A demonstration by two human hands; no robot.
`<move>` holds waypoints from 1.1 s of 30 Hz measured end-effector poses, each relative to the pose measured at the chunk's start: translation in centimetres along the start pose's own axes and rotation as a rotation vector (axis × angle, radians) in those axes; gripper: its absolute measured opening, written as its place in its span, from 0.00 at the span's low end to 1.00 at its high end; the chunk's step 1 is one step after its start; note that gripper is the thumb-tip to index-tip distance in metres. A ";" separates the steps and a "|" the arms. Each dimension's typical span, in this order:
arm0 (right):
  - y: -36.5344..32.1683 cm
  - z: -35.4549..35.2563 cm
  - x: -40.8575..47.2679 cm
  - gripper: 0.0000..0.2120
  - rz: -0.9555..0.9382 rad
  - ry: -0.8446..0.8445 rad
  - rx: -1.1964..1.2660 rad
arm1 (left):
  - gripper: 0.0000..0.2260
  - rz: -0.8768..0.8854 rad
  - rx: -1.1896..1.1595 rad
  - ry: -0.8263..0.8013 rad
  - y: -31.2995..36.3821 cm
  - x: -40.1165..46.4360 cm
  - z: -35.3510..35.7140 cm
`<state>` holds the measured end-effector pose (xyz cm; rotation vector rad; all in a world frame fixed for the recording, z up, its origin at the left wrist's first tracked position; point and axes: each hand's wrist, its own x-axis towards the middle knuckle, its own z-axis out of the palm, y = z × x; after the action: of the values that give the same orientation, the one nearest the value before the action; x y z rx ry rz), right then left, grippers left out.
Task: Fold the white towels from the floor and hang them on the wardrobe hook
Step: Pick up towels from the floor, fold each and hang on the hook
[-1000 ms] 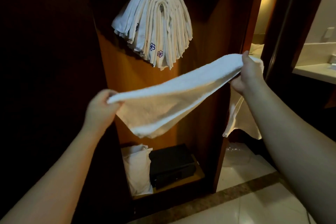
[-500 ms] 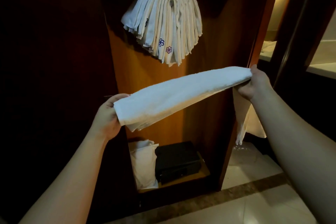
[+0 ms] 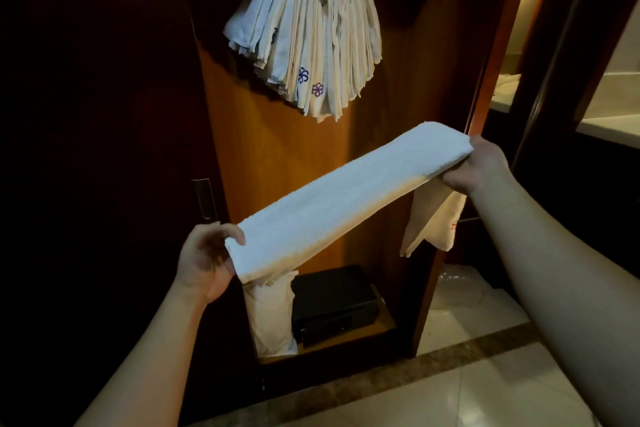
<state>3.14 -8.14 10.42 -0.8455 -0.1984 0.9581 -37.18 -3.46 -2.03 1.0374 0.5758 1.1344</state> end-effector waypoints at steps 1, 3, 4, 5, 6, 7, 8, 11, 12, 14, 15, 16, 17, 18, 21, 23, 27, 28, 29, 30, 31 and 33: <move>0.0 0.3 -0.3 0.16 0.050 -0.040 0.020 | 0.12 -0.045 0.006 0.035 -0.6 0.1 0.0; 0.1 1.5 -1.3 0.15 0.072 -0.087 0.092 | 0.12 -0.094 0.058 0.099 -2.6 0.4 -0.1; 0.1 2.3 -1.7 0.15 0.070 -0.088 0.107 | 0.11 -0.123 0.047 0.099 -3.7 0.7 -0.2; 0.0 3.0 -1.6 0.16 0.062 -0.084 0.110 | 0.10 -0.153 0.015 0.118 -4.9 1.1 -0.2; 0.1 3.8 -1.8 0.17 0.056 -0.106 0.091 | 0.10 -0.196 0.005 0.148 -6.0 1.5 -0.3; 0.1 4.7 -1.9 0.19 0.056 -0.131 0.050 | 0.12 -0.241 0.016 0.194 -7.0 2.0 -0.3; 0.2 5.6 -2.1 0.20 0.071 -0.133 0.036 | 0.15 -0.287 0.036 0.250 -8.0 2.4 -0.1; 1.2 8.3 -3.1 0.23 0.094 -0.172 0.048 | 0.17 -0.355 0.199 0.353 -9.9 3.7 1.5; 1.7 9.2 -3.4 0.23 0.087 -0.197 0.042 | 0.17 -0.360 0.268 0.373 -10.4 4.1 2.2; 2.8 10.9 -3.9 0.24 0.068 -0.228 0.016 | 0.17 -0.381 0.406 0.417 -10.8 5.0 3.4; 3.2 11.8 -3.9 0.25 0.060 -0.233 -0.003 | 0.18 -0.396 0.480 0.431 -10.9 5.6 3.9; 3.6 12.7 -4.0 0.28 0.042 -0.229 -0.020 | 0.20 -0.410 0.568 0.444 -10.8 6.2 4.3; 4.0 13.5 -4.1 0.29 0.017 -0.233 -0.040 | 0.21 -0.411 0.647 0.464 -10.6 6.7 4.8; 4.2 14.4 -4.3 0.30 -0.014 -0.245 -0.068 | 0.21 -0.380 0.696 0.495 -10.1 7.1 5.3; 4.8 16.7 -4.1 0.33 -0.102 -0.282 -0.198 | 0.13 -0.082 0.605 0.584 -7.0 7.3 7.5; 5.2 18.1 -3.9 0.35 -0.164 -0.282 -0.319 | 0.07 0.120 0.425 0.485 -3.9 6.9 9.5; 6.0 21.3 -4.0 0.36 -0.299 -0.290 -0.569 | 0.27 0.285 0.255 -0.027 1.8 6.4 13.4; 6.1 22.1 -4.1 0.35 -0.323 -0.296 -0.603 | 0.31 0.302 0.306 -0.097 2.7 7.0 14.1; 6.0 23.0 -4.1 0.35 -0.348 -0.298 -0.632 | 0.35 0.296 0.345 -0.147 3.4 7.9 14.7; 5.9 23.9 -4.1 0.35 -0.375 -0.292 -0.659 | 0.38 0.271 0.373 -0.187 4.0 8.8 15.3; 5.6 24.8 -4.1 0.35 -0.405 -0.282 -0.681 | 0.40 0.239 0.399 -0.219 4.7 9.7 15.8; 5.0 26.5 -4.0 0.36 -0.459 -0.281 -0.688 | 0.41 0.203 0.472 -0.254 6.0 11.6 16.5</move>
<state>-15.58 4.67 25.49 -1.2166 -0.9633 0.5608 -22.28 1.55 11.95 1.6519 0.5548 1.0407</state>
